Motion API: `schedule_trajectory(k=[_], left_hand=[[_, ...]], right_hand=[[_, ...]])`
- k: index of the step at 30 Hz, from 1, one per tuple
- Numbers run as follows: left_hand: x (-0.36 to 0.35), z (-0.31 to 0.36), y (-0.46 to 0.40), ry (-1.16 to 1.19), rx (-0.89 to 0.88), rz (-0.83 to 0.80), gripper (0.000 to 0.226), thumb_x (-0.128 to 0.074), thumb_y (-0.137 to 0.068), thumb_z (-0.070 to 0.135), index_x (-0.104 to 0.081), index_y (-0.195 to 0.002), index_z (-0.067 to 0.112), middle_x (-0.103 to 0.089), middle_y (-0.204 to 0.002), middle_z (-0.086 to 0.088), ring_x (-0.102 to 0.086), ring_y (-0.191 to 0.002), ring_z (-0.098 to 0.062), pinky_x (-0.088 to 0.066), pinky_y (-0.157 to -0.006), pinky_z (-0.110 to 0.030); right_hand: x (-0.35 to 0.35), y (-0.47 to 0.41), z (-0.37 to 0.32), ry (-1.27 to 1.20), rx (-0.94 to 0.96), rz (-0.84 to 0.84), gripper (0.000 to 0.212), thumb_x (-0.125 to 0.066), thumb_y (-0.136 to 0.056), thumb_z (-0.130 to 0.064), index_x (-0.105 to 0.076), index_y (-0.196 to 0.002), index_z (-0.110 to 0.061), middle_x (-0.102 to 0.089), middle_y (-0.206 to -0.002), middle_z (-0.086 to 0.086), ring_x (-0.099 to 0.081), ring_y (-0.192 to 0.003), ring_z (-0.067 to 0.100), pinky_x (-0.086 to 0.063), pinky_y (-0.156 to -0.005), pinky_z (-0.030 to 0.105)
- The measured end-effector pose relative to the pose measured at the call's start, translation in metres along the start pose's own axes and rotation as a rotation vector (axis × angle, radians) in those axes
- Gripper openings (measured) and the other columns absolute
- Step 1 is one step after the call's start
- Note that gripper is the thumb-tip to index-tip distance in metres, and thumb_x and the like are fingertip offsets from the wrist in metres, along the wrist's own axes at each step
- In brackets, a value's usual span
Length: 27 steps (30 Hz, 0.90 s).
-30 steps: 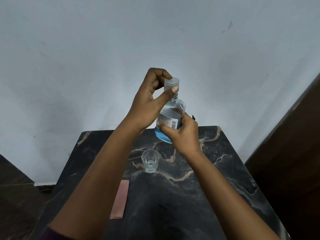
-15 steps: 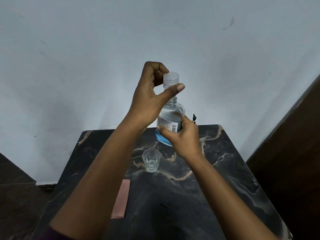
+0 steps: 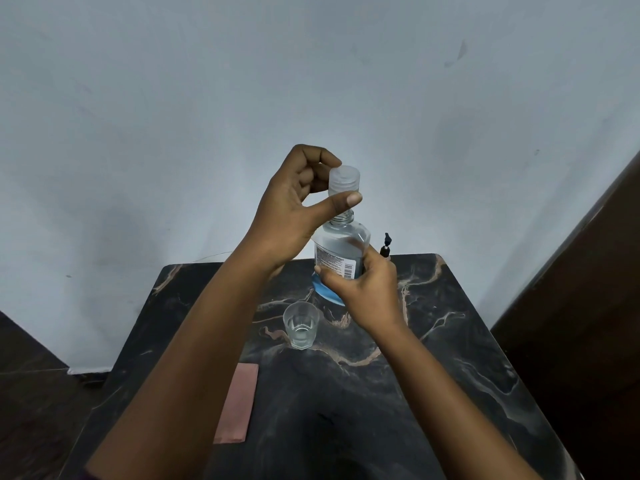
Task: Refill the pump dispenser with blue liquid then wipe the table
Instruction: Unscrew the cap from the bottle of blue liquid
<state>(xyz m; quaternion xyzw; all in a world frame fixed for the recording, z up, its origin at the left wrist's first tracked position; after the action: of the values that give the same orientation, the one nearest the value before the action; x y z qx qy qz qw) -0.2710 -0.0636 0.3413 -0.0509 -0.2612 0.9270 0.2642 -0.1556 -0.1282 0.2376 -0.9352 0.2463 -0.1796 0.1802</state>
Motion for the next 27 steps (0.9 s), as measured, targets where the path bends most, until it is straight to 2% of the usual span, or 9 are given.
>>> schedule_trajectory(k=[7, 12, 16, 19, 23, 25, 27], left_hand=[[-0.001, -0.007, 0.004, -0.060, -0.007, 0.013, 0.039, -0.081, -0.074, 0.020, -0.054, -0.102, 0.027, -0.067, -0.095, 0.004, -0.065, -0.095, -0.010, -0.050, -0.096, -0.032], [-0.005, -0.014, 0.007, -0.070, 0.006, 0.003, 0.038, -0.080, -0.076, 0.021, -0.053, -0.103, 0.027, -0.068, -0.099, 0.005, -0.065, -0.101, -0.009, -0.049, -0.100, -0.035], [-0.007, -0.017, 0.006, 0.066, 0.015, 0.033, 0.039, -0.079, -0.077, 0.014, -0.053, -0.104, 0.022, -0.068, -0.098, 0.000, -0.065, -0.104, -0.016, -0.050, -0.095, -0.032], [-0.010, -0.020, 0.005, 0.199, 0.022, 0.075, 0.039, -0.078, -0.075, 0.007, -0.053, -0.101, 0.021, -0.067, -0.100, -0.007, -0.066, -0.101, -0.020, -0.054, -0.090, -0.031], [-0.014, -0.035, 0.011, 0.337, 0.067, 0.141, 0.039, -0.078, -0.073, 0.005, -0.054, -0.100, 0.018, -0.065, -0.107, -0.018, -0.065, -0.104, -0.034, -0.054, -0.093, -0.035], [-0.016, -0.048, 0.018, 0.354, 0.105, 0.146, 0.039, -0.079, -0.072, 0.007, -0.055, -0.100, 0.019, -0.066, -0.107, -0.015, -0.065, -0.104, -0.031, -0.053, -0.094, -0.035], [-0.018, -0.064, 0.028, 0.324, 0.149, 0.134, 0.037, -0.078, -0.073, 0.007, -0.057, -0.101, 0.022, -0.068, -0.103, -0.007, -0.066, -0.100, -0.022, -0.054, -0.091, -0.032]], right_hand=[[0.001, 0.000, 0.003, -0.020, -0.014, -0.001, 0.043, -0.083, -0.073, -0.024, -0.066, -0.112, -0.021, -0.070, -0.091, -0.016, -0.069, -0.082, -0.003, -0.055, -0.068, 0.013], [0.004, 0.001, 0.007, -0.037, -0.020, 0.007, 0.043, -0.083, -0.073, -0.021, -0.065, -0.113, -0.019, -0.071, -0.093, -0.013, -0.070, -0.083, 0.000, -0.055, -0.068, 0.013], [0.007, 0.004, 0.013, -0.041, -0.029, 0.014, 0.041, -0.084, -0.073, -0.020, -0.063, -0.108, -0.027, -0.071, -0.092, -0.017, -0.070, -0.082, -0.001, -0.055, -0.068, 0.014], [0.011, 0.007, 0.021, -0.038, -0.039, 0.030, 0.042, -0.085, -0.072, -0.020, -0.064, -0.108, -0.026, -0.072, -0.092, -0.014, -0.070, -0.082, 0.001, -0.055, -0.068, 0.014], [0.017, 0.011, 0.038, -0.026, -0.057, 0.052, 0.040, -0.086, -0.071, -0.017, -0.066, -0.105, -0.023, -0.071, -0.089, -0.015, -0.070, -0.078, -0.001, -0.055, -0.065, 0.015], [0.021, 0.014, 0.048, -0.018, -0.077, 0.066, 0.039, -0.086, -0.070, -0.016, -0.066, -0.102, -0.026, -0.072, -0.087, -0.014, -0.071, -0.077, 0.002, -0.057, -0.065, 0.020], [0.026, 0.017, 0.061, -0.013, -0.103, 0.084, 0.041, -0.085, -0.070, -0.014, -0.064, -0.100, -0.031, -0.072, -0.086, -0.013, -0.071, -0.076, 0.005, -0.059, -0.066, 0.024]])
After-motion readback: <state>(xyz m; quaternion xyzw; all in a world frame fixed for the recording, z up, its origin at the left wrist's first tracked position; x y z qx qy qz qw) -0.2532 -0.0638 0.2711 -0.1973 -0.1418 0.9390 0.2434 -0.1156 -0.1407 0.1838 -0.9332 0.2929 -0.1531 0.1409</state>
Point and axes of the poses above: each hand's wrist, its own y-axis away from the middle knuckle, its own x-axis out of the back of the hand, z = x × y, the point moved 6 cm from there along -y, towards the middle knuckle
